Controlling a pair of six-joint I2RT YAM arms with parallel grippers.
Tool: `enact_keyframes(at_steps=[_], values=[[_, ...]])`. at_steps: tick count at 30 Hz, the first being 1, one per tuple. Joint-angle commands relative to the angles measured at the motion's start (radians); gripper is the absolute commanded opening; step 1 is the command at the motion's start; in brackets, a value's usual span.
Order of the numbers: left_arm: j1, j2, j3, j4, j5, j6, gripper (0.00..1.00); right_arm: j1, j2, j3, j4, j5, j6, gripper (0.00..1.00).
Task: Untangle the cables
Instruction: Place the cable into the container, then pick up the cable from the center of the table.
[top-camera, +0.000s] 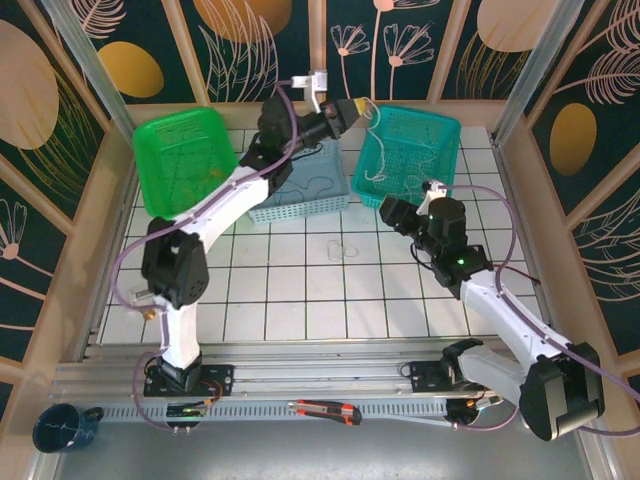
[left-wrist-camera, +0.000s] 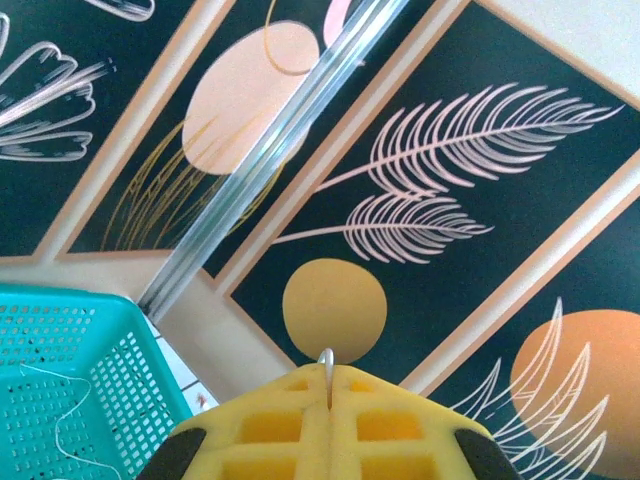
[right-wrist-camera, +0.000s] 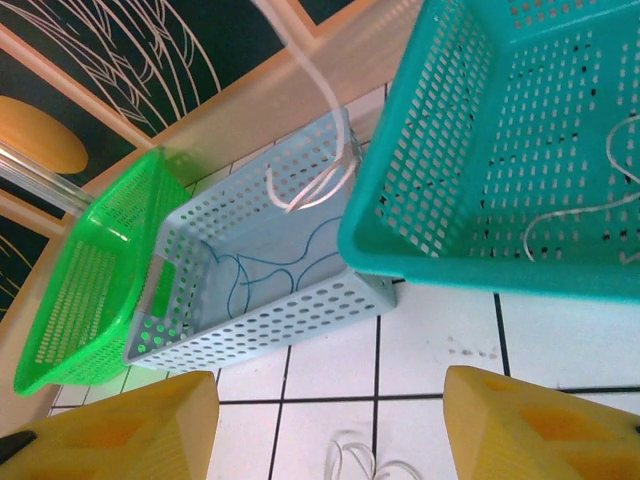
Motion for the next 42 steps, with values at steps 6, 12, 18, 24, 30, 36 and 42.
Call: enact_keyframes(at_steps=[6, 12, 18, 24, 30, 36, 42], values=[[-0.051, 0.288, 0.403, -0.221, -0.007, 0.093, 0.03, -0.012, -0.095, -0.065, -0.057, 0.015, 0.035, 0.61], [-0.058, 0.459, 0.67, -0.409, -0.027, 0.15, 0.4, -0.013, -0.089, -0.07, -0.069, -0.003, 0.029, 0.61], [-0.058, 0.615, 1.03, -0.663, -0.043, 0.227, 0.88, -0.013, -0.073, -0.07, -0.063, -0.012, 0.026, 0.61], [-0.06, 0.641, 1.185, -0.807, -0.043, 0.28, 0.99, -0.012, -0.036, -0.062, -0.055, -0.028, 0.019, 0.6], [-0.06, 0.57, 1.187, -0.931, -0.096, 0.341, 0.99, -0.011, 0.03, -0.052, -0.042, -0.064, -0.001, 0.6], [-0.059, 0.481, 1.187, -1.036, -0.182, 0.371, 0.99, 0.008, 0.153, -0.034, 0.0, -0.102, -0.012, 0.6], [-0.06, 0.392, 1.188, -1.138, -0.231, 0.409, 0.99, 0.092, 0.341, 0.039, 0.014, -0.081, -0.084, 0.59]])
